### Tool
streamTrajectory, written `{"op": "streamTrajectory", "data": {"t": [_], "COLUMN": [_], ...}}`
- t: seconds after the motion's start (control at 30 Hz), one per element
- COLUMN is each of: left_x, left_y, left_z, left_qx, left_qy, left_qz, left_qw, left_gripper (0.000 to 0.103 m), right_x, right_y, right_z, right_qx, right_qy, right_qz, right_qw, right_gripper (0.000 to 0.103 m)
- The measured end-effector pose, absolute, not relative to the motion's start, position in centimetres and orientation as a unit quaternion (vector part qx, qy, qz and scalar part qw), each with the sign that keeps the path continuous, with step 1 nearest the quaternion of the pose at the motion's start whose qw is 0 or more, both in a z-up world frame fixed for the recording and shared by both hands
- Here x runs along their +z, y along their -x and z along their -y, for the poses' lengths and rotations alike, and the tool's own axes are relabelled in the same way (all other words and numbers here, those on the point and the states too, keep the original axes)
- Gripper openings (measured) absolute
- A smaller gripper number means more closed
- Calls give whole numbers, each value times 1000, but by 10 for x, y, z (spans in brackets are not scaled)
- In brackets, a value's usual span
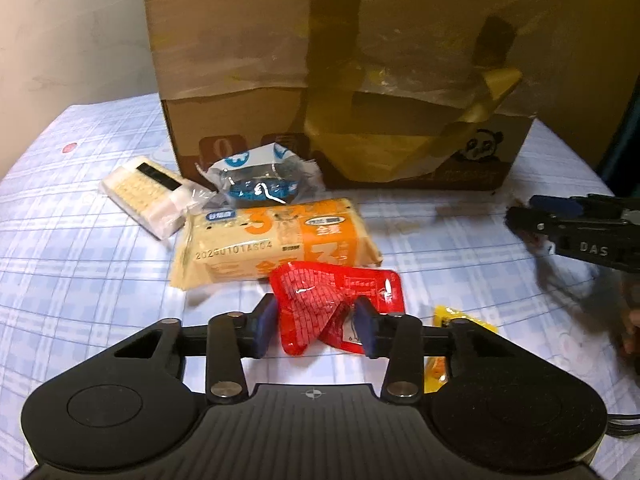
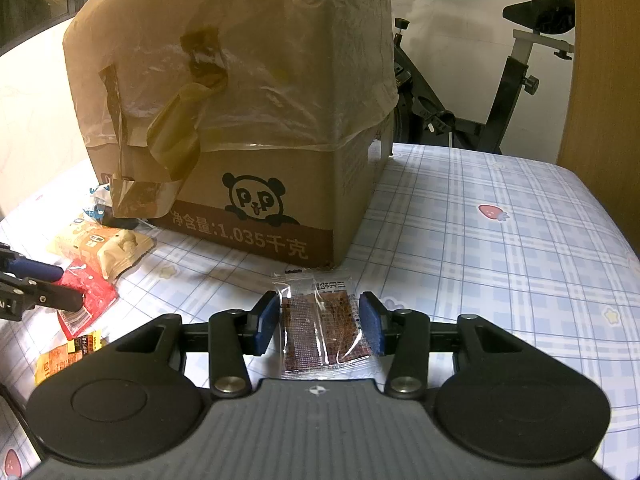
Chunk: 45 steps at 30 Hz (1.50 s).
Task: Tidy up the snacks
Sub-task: 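Grasp the red foil packet with the left tool while the right tool grasps the brown jerky packet, then lift both held packets and carry them over the lined box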
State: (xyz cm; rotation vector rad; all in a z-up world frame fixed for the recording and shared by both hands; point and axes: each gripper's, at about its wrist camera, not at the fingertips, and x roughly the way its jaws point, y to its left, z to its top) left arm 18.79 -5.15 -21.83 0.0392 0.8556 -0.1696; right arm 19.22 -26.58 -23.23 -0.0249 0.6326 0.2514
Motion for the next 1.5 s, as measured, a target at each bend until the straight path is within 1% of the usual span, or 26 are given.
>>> {"op": "streamTrajectory", "data": {"t": [0.1,0.83,1.07,1.17,1.23,1.33,1.5], "left_x": [-215,-192,-180,-168,-155,-132,-83], "left_y": [-185,-157,-151,-147,-146,-149,-157], "left_z": [52,32,21,17,13,8,10], "left_qx": [-91,-103,-104,-110,-117,-134,-166], "left_qy": [-20,3,10,9,13,22,15], "left_qz": [-410,-361,-331,-310,-291,-268,-203], "left_qw": [907,927,938,944,949,954,965], "left_gripper": [40,40,40,40,40,40,41], "right_x": [-233,-230,-224,-212,-198,-165,-91], "right_y": [-193,-186,-179,-164,-151,-134,-131], "right_z": [266,269,270,278,278,274,264], "right_qx": [124,102,78,74,78,92,125], "right_qy": [10,1,5,-22,-20,-7,0], "right_qz": [-310,-295,-286,-273,-256,-217,-133], "right_qw": [943,950,955,959,963,972,983], "right_gripper": [47,45,45,45,45,45,45]}}
